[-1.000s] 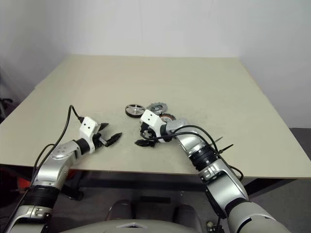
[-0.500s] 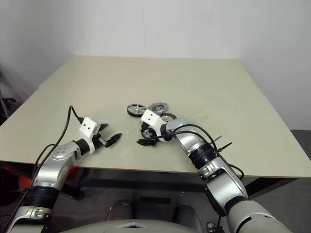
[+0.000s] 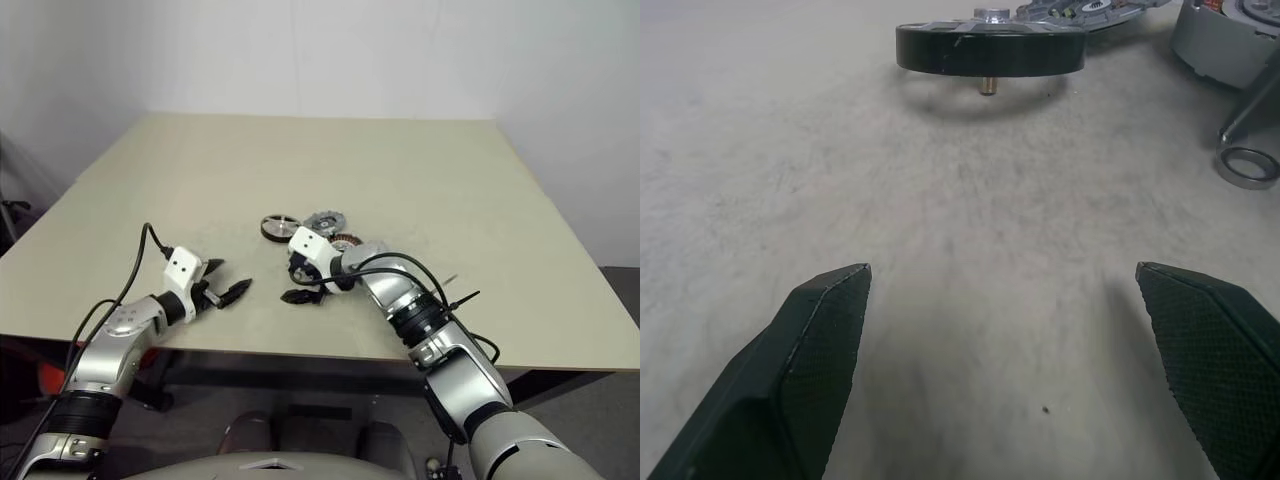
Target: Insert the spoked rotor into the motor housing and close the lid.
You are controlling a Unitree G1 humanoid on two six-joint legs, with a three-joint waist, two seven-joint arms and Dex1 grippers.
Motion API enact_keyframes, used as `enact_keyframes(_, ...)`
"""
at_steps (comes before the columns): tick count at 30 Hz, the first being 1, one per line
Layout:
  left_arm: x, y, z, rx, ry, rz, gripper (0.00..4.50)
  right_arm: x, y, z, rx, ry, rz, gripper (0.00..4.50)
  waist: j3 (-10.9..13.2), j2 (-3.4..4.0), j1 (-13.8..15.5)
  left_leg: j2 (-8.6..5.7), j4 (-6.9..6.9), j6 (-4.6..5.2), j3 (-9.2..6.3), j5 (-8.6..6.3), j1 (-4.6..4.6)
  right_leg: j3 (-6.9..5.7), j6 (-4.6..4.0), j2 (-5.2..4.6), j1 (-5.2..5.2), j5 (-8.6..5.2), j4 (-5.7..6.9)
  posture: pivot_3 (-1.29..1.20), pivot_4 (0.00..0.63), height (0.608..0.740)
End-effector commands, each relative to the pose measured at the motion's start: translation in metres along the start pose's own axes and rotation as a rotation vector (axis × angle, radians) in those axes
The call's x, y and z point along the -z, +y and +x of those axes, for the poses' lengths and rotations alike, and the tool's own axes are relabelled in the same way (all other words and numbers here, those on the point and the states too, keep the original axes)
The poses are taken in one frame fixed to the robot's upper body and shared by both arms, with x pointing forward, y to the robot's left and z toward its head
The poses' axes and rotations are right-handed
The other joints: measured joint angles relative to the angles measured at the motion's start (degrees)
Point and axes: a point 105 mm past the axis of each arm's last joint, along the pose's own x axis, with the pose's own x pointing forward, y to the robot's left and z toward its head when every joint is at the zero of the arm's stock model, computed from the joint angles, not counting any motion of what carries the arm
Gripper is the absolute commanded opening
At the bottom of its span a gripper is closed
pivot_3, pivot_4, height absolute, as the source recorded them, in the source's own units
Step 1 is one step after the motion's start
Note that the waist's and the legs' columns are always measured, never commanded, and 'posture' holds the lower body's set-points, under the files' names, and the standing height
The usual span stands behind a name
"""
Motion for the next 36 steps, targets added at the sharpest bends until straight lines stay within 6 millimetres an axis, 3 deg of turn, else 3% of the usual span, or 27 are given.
enact_keyframes(1,-0.011,-0.002,0.000,0.003,-0.037,0.026,4.50,0.023,-0.014,-0.002,0.084,0.086,-0.006,4.01,0.00,0.00,-0.01,0.00,-0.03,0.00,0.01,0.00,0.00,0.00,0.01,0.00,-0.02,-0.01,0.00,0.00,0.000,0.740)
enact_keyframes(8,-0.010,-0.002,-0.002,0.002,-0.034,0.025,4.50,0.021,-0.020,-0.001,0.110,0.083,-0.005,4.01,0.01,0.02,-0.03,-0.02,-0.05,-0.02,-0.01,0.01,0.05,0.03,0.06,0.00,-0.01,-0.04,-0.01,0.00,0.000,0.740)
enact_keyframes(9,-0.010,-0.002,-0.002,0.001,-0.033,0.025,4.50,0.022,-0.021,-0.001,0.114,0.088,-0.003,3.84,0.02,0.02,-0.03,-0.03,-0.04,-0.02,-0.02,0.01,0.05,0.04,0.06,-0.01,-0.01,-0.04,-0.02,0.00,0.000,0.740)
enact_keyframes(11,-0.010,-0.002,-0.002,0.001,-0.033,0.026,4.50,0.024,-0.023,-0.001,0.122,0.096,-0.001,3.37,0.02,0.02,-0.03,-0.06,-0.04,-0.02,-0.04,0.01,0.05,0.09,0.07,-0.01,0.00,-0.05,-0.04,0.00,0.000,0.740)
enact_keyframes(19,-0.010,-0.002,-0.003,0.001,-0.031,0.027,4.50,0.026,-0.024,-0.001,0.129,0.104,-0.002,0.74,0.00,0.00,-0.12,-0.06,-0.06,-0.03,-0.06,0.02,0.07,0.15,0.07,0.00,-0.04,-0.05,-0.04,0.00,0.000,0.740)
enact_keyframes(29,-0.011,-0.001,-0.004,0.000,-0.028,0.026,4.50,0.024,-0.024,-0.002,0.126,0.093,0.005,0.65,-0.01,0.01,-0.19,-0.03,-0.10,-0.03,-0.01,0.02,0.08,0.15,0.07,0.02,-0.08,-0.04,-0.02,0.00,0.000,0.740)
enact_keyframes(36,-0.011,-0.001,-0.002,0.004,-0.025,0.027,4.50,-0.005,-0.018,-0.024,0.107,-0.023,-0.087,0.65,0.01,0.01,-0.07,-0.05,-0.09,-0.03,-0.01,0.02,-0.03,0.15,0.07,0.01,-0.12,-0.04,-0.03,0.00,0.000,0.740)
